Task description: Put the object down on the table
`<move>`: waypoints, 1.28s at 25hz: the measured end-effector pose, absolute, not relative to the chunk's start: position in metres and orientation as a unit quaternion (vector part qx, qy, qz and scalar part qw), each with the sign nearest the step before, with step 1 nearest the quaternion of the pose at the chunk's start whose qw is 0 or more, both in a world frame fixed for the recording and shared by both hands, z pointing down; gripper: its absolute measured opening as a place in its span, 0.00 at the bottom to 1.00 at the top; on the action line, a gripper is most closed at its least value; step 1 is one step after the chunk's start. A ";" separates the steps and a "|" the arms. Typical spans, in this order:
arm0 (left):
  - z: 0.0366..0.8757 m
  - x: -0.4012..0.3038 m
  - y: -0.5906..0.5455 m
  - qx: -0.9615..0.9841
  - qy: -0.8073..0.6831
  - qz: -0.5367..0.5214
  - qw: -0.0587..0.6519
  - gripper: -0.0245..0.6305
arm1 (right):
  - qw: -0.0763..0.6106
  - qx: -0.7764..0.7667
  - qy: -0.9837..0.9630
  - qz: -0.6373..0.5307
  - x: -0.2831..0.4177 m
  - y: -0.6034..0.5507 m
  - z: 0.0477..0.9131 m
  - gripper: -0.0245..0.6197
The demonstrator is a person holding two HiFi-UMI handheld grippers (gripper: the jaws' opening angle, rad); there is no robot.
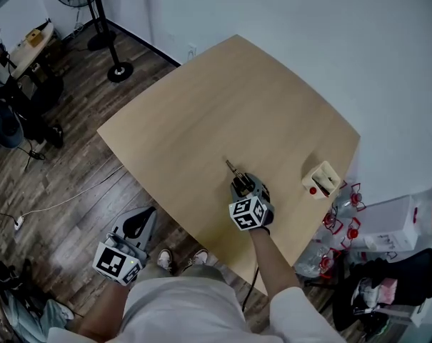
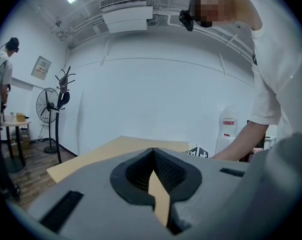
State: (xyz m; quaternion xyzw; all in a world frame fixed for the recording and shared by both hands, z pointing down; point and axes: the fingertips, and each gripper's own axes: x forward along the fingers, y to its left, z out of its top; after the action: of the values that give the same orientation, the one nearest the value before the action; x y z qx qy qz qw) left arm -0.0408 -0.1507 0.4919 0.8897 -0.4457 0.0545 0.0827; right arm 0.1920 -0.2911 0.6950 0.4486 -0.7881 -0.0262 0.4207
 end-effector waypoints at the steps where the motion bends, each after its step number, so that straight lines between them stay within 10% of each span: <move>1: 0.492 -0.041 -0.151 0.889 -0.448 0.055 0.083 0.04 | 0.427 0.444 -0.787 -0.027 0.193 -0.294 0.699 0.38; 32: 0.500 -0.061 -0.141 0.864 -0.490 0.059 0.101 0.04 | 0.468 0.391 -0.792 0.016 0.186 -0.341 0.734 0.42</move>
State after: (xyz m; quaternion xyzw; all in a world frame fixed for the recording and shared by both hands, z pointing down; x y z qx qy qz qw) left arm -0.0611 -0.1406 0.5003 0.8640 -0.4898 0.0585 0.1011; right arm 0.1863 -0.3408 0.7344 0.3913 -0.7920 0.0157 0.4683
